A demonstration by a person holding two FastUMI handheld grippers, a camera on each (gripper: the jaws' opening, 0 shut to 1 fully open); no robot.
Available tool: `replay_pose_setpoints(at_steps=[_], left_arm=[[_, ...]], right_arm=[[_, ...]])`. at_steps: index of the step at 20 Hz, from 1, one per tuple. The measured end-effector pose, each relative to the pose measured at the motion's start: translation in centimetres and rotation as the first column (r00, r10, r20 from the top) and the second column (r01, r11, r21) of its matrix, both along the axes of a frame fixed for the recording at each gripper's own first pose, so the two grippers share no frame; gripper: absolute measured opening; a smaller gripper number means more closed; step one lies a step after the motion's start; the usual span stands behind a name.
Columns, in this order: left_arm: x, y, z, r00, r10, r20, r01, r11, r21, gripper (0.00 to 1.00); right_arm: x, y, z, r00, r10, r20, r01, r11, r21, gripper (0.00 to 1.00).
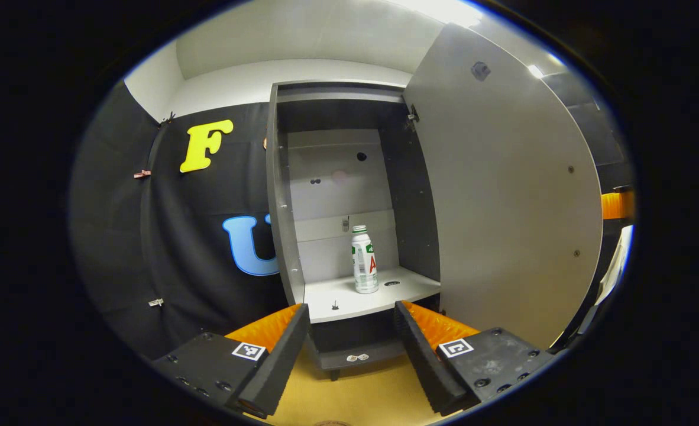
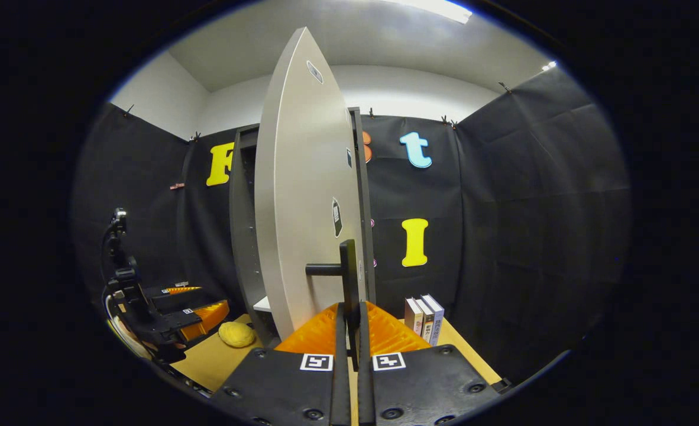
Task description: Open the cabinet door with the right hand, grasp the bottle in the cabinet with the left hand and place it on the coaster, then close the cabinet door with the right hand.
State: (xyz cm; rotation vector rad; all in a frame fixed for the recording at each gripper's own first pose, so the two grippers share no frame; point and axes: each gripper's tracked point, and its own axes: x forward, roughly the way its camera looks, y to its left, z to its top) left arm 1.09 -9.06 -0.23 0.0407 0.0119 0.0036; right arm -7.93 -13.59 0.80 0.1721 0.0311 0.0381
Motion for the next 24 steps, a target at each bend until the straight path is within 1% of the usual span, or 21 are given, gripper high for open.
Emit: replay_pose_setpoints(at_steps=[1,2,3,4,5,6,7,10,12,14,15,17,19,20,21,24], left_arm=[[0.1,-0.3,0.2,1.000,0.001,0.002,-0.001,1.000,-0.003,0.91],[0.1,-0.6,0.1,1.000,0.000,0.003,0.000,1.000,-0.005,0.94],[0.2,-0.9,0.2,1.000,0.000,0.004,0.000,1.000,-0.009,0.90],[0.4,-1.0,0.2,1.000,0.000,0.005,0.000,1.000,-0.013,0.90],[0.6,-1.3,0.2,1.000,0.001,0.004,-0.001,1.000,-0.019,0.87],[0.8,-1.4,0.1,1.000,0.002,0.001,-0.002,1.000,-0.023,0.94],[1.0,-1.5,0.0,1.000,0.002,-0.002,-0.002,1.000,-0.025,0.90],[2.1,-1.1,0.0,1.000,0.009,-0.005,-0.009,1.000,-0.020,0.90],[3.2,-0.7,0.3,1.000,-0.001,0.004,0.002,1.000,-0.021,0.90],[5.1,-0.1,1.1,0.999,-0.028,0.031,0.029,0.999,-0.029,0.90],[6.4,0.0,1.5,0.998,-0.048,0.043,0.050,0.998,-0.033,0.93],[9.6,0.3,2.5,0.994,-0.088,0.067,0.091,0.995,-0.039,0.93],[13.0,0.0,2.8,0.986,-0.146,0.078,0.149,0.988,-0.034,0.93],[14.7,-0.1,3.2,0.983,-0.165,0.084,0.168,0.985,-0.027,0.90],[16.4,-0.3,3.4,0.980,-0.178,0.091,0.181,0.983,-0.020,0.94],[21.0,-1.4,2.6,0.975,-0.208,0.075,0.209,0.978,-0.007,0.93]], right_arm=[[0.2,-0.7,0.0,1.000,0.001,0.001,-0.001,1.000,-0.001,0.10],[0.3,-1.2,0.0,1.000,0.000,0.002,0.000,1.000,0.001,0.10],[0.4,-1.9,0.0,1.000,-0.004,0.001,0.004,1.000,0.005,0.10],[0.5,-2.5,-0.1,1.000,-0.011,-0.002,0.011,1.000,0.006,0.10],[0.5,-3.2,-0.3,1.000,-0.019,-0.002,0.019,1.000,0.000,0.13],[0.4,-3.8,-0.5,1.000,-0.022,-0.001,0.022,1.000,-0.002,0.06],[0.1,-4.3,-0.6,1.000,-0.022,-0.006,0.022,1.000,0.007,0.05],[-0.3,-4.8,-1.1,1.000,-0.001,-0.016,0.002,0.998,0.057,0.05],[-0.2,-4.8,-2.2,0.999,-0.013,-0.032,0.013,1.000,0.022,0.05],[-0.8,-4.9,-3.3,0.997,-0.056,-0.052,0.054,0.998,-0.038,0.06],[-1.4,-4.7,-3.3,0.995,-0.080,-0.054,0.077,0.996,-0.052,0.06],[-3.1,-4.6,-3.2,0.989,-0.136,-0.051,0.133,0.989,-0.061,0.06],[-5.0,-4.9,-3.2,0.977,-0.209,-0.037,0.207,0.977,-0.056,0.05],[-5.9,-5.0,-2.9,0.969,-0.245,-0.026,0.244,0.969,-0.048,0.05],[-6.8,-5.1,-2.5,0.960,-0.281,-0.012,0.280,0.959,-0.044,0.05],[-9.1,-6.8,-2.4,0.920,-0.392,-0.001,0.391,0.917,-0.077,0.05]])
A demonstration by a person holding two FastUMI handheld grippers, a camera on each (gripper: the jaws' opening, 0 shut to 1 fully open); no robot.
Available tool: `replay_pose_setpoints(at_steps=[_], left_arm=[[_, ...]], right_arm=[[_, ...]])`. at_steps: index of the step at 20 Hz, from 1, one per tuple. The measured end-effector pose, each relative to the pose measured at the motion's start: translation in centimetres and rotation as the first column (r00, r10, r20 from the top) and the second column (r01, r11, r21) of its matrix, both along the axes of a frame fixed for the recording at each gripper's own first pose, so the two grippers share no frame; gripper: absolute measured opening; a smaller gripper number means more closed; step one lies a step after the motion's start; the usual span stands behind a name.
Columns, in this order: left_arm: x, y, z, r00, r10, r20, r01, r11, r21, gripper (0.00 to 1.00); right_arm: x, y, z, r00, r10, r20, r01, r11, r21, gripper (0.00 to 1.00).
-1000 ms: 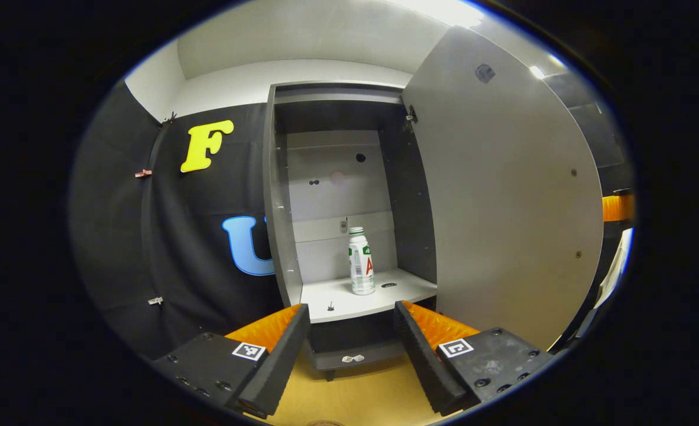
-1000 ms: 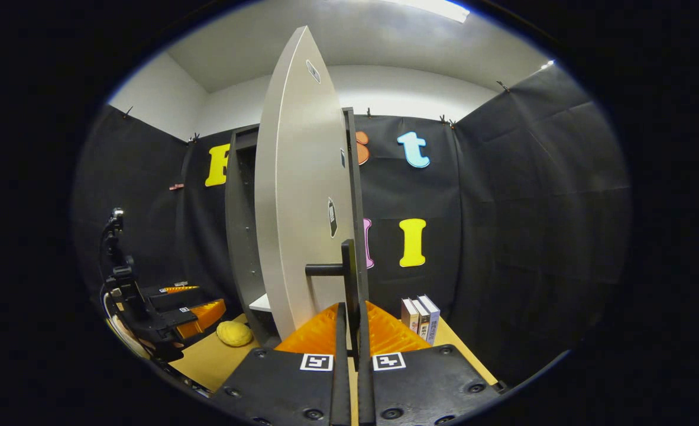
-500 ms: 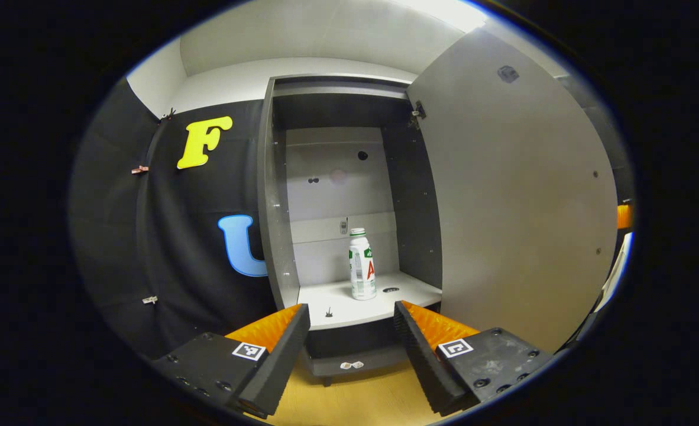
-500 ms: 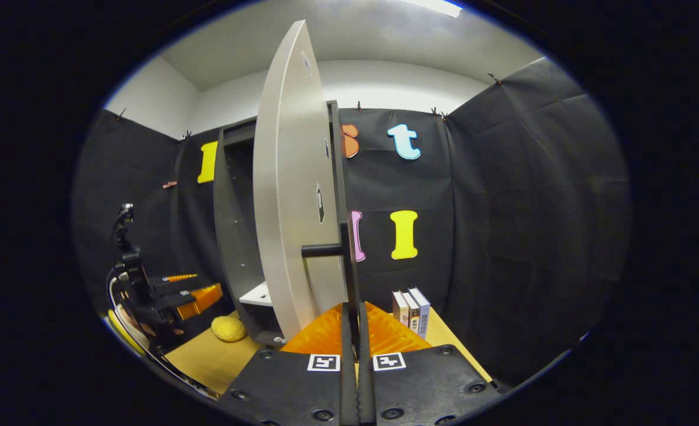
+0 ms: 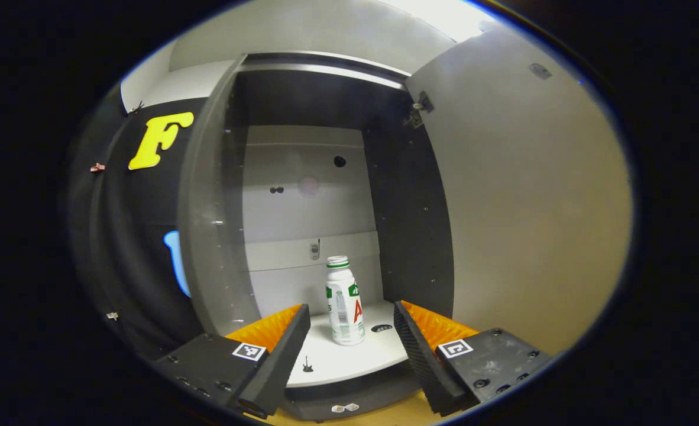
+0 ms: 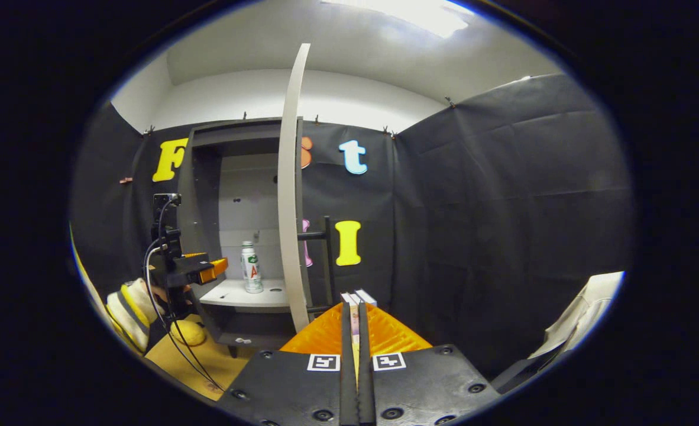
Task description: Open the cabinet door with the right hand, grasp the bottle in the cabinet with the left hand and place it on the coaster, then close the cabinet door with the right hand.
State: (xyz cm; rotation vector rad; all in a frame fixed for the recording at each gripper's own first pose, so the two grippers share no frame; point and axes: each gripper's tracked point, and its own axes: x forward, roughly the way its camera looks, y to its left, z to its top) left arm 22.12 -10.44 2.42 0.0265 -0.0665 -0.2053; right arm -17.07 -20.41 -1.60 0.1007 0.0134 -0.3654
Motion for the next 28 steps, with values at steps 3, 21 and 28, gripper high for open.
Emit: replay_pose_setpoints(at_steps=[3,21,28], left_arm=[[3.8,-1.2,-1.1,1.000,-0.010,-0.015,0.010,1.000,-0.008,0.93],[16.9,-1.2,-5.1,0.977,0.160,-0.141,-0.169,0.984,-0.057,0.73],[15.5,-1.0,-3.0,0.997,0.052,-0.060,-0.056,0.996,-0.067,0.72]], right_arm=[[-0.8,-1.6,0.7,0.997,-0.069,0.017,0.069,0.998,-0.008,0.05],[6.8,-15.2,0.1,0.984,-0.176,0.024,0.176,0.984,0.005,0.06],[4.8,-11.8,0.9,0.987,-0.154,0.033,0.155,0.988,-0.007,0.06]])
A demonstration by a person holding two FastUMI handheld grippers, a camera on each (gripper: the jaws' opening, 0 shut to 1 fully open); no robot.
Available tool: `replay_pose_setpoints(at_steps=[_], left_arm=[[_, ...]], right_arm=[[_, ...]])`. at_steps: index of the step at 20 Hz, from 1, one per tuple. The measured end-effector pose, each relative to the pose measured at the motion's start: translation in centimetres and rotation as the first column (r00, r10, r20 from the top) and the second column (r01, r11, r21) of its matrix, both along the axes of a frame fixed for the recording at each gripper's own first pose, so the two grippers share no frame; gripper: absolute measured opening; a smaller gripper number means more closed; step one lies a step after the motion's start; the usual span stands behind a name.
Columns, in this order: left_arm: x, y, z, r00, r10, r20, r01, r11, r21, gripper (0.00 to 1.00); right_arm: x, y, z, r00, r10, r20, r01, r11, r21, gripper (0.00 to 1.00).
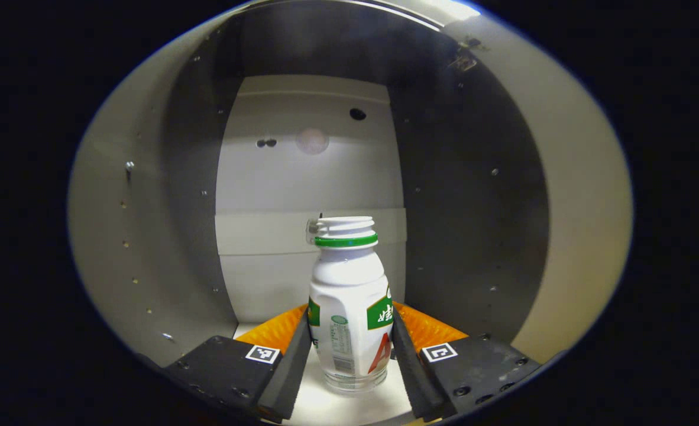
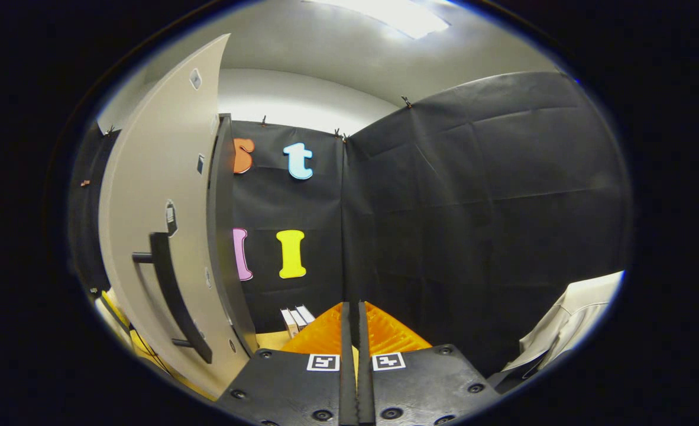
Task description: Open the cabinet door with the right hand, grasp the bottle in the cabinet with the left hand and place it on the coaster, then close the cabinet door with the right hand.
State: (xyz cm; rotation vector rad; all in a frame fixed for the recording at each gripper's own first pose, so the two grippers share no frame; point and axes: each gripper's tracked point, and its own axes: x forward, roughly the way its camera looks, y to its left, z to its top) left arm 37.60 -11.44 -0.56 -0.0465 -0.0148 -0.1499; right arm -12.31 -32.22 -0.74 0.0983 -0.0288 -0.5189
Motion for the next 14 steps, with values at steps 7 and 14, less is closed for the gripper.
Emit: replay_pose_setpoints(at_steps=[7,14], left_arm=[[0.3,-0.1,-0.1,0.993,-0.097,0.071,0.096,0.995,0.027,0.74],[1.0,-0.1,-0.8,0.998,-0.066,0.014,0.066,0.998,0.006,0.74]], right_arm=[[-3.9,8.4,2.1,0.996,0.082,0.027,-0.081,0.996,-0.029,0.05],[-3.5,18.5,1.7,0.939,0.345,-0.009,-0.345,0.936,-0.071,0.06]])
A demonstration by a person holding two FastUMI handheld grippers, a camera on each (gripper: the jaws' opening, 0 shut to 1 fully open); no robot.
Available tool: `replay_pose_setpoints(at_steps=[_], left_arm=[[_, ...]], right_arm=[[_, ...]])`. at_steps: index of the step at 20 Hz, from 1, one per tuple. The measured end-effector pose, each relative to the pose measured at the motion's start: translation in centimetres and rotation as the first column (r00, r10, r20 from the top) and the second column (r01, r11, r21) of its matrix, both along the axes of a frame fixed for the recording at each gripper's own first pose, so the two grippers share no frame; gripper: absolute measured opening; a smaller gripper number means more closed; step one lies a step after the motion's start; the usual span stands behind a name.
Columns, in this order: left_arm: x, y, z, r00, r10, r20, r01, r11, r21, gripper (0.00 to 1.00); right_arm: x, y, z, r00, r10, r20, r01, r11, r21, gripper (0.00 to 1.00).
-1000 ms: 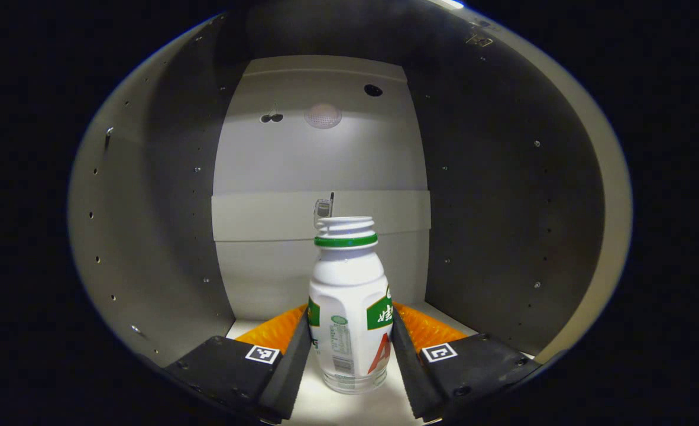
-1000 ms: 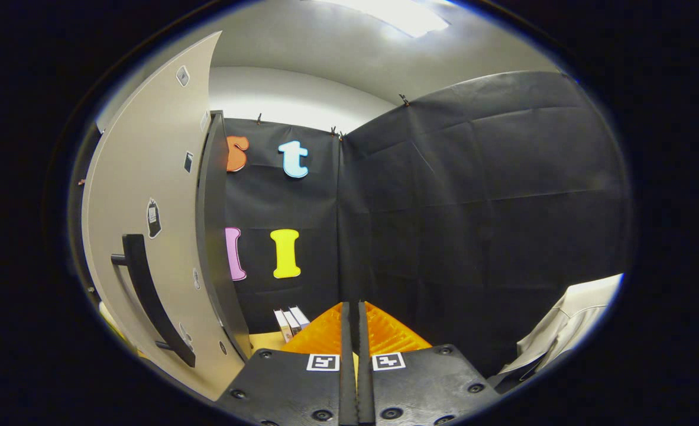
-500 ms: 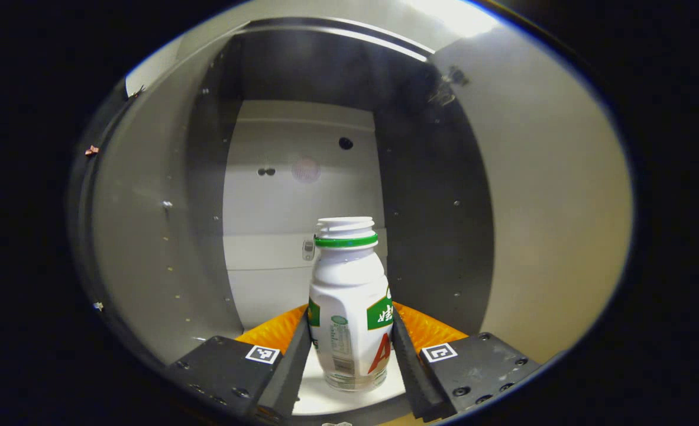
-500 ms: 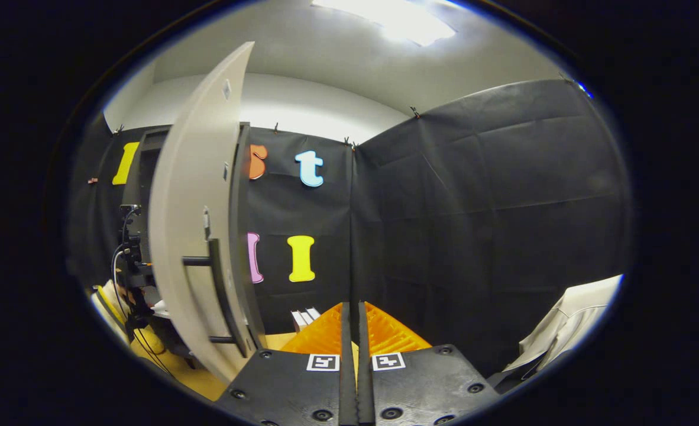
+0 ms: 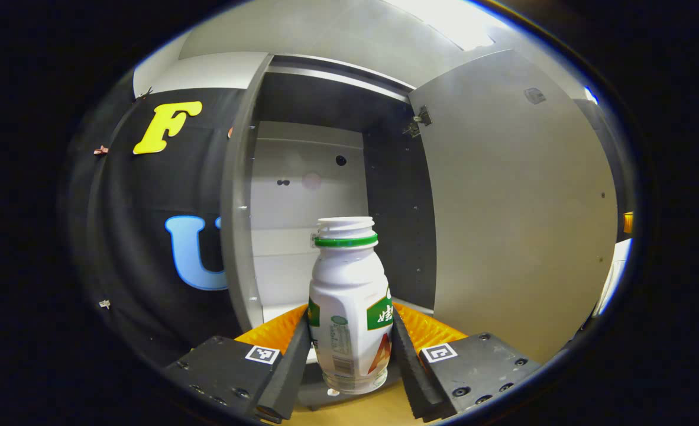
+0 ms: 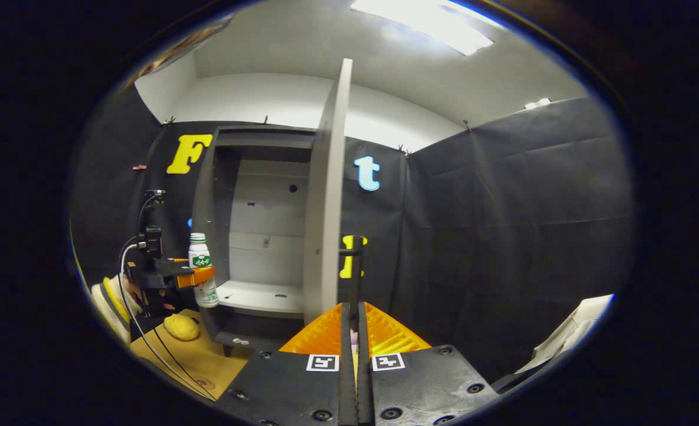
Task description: Open the cabinet door with the right hand, grasp the bottle in the cabinet with the left hand and place it on the coaster, then close the cabinet door with the right hand.
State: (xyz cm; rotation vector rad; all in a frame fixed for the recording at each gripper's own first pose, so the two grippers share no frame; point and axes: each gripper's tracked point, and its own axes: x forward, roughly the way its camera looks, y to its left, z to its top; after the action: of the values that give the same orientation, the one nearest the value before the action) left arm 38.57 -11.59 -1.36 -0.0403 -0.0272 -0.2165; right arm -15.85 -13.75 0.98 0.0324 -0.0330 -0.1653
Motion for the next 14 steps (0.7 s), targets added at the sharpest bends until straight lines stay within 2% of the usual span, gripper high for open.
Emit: replay_pose_setpoints(at_steps=[1,3,5,7,11,14], left_arm=[[-0.1,0.2,0.3,1.000,0.028,-0.007,-0.028,1.000,0.014,0.71],[-0.4,0.2,0.3,0.996,0.085,-0.017,-0.085,0.996,0.039,0.72],[-0.6,0.4,0.1,0.987,0.152,-0.050,-0.150,0.988,0.042,0.72],[-0.5,0.1,-0.2,0.978,0.187,-0.094,-0.186,0.982,0.022,0.74],[-0.1,0.8,-0.5,0.955,0.268,-0.126,-0.267,0.963,0.027,0.72],[0.7,1.3,-2.0,0.941,0.303,-0.149,-0.304,0.953,0.014,0.72]], right_arm=[[0.6,2.3,-0.4,0.997,0.072,0.003,-0.072,0.997,0.022,0.06],[1.4,4.8,-0.6,0.979,0.205,0.001,-0.205,0.978,0.038,0.06],[2.4,5.4,-0.3,0.958,0.286,-0.006,-0.286,0.958,0.019,0.05],[2.5,7.4,-0.7,0.922,0.388,-0.008,-0.388,0.921,0.039,0.05],[3.6,10.2,-1.9,0.852,0.523,-0.006,-0.522,0.851,0.055,0.06],[5.4,12.8,-3.9,0.829,0.560,-0.017,-0.557,0.827,0.080,0.06]])
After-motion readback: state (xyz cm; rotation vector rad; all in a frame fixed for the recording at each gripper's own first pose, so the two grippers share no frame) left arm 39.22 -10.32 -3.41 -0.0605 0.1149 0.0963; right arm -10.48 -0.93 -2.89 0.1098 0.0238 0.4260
